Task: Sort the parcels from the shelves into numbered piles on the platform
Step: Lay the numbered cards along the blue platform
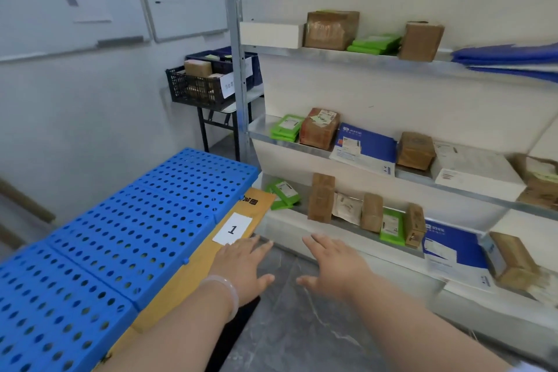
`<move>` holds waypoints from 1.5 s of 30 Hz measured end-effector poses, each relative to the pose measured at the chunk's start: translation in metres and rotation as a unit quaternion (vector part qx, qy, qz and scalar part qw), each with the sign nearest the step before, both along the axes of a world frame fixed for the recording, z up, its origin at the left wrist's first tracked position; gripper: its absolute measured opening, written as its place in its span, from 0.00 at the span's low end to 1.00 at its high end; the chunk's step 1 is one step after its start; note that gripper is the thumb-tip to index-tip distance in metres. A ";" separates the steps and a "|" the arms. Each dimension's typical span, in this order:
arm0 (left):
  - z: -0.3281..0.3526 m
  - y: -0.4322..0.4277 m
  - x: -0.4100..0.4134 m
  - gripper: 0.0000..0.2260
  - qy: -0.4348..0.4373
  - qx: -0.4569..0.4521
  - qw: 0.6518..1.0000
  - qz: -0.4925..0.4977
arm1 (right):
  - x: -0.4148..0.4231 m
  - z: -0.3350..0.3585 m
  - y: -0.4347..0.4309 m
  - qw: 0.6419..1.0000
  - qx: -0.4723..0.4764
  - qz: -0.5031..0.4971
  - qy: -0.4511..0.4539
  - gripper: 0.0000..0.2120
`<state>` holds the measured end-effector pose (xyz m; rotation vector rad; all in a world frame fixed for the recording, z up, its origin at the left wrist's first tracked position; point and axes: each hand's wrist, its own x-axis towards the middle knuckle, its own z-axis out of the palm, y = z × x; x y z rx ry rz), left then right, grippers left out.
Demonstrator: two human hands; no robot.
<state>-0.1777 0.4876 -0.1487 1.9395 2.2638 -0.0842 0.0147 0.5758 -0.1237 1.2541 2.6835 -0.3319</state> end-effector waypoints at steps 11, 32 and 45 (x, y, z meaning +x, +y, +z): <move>-0.067 0.084 -0.121 0.31 -0.083 -0.055 0.991 0.087 | -0.128 -0.058 0.098 0.996 -0.091 -0.002 -0.013 0.38; -0.182 0.172 -0.162 0.27 -0.157 -0.098 0.928 0.322 | -0.231 -0.180 0.209 0.944 -0.328 -0.008 -0.039 0.18; -0.185 0.187 -0.103 0.25 -0.263 -0.008 0.867 0.423 | -0.237 -0.203 0.236 0.873 -0.435 -0.198 0.099 0.06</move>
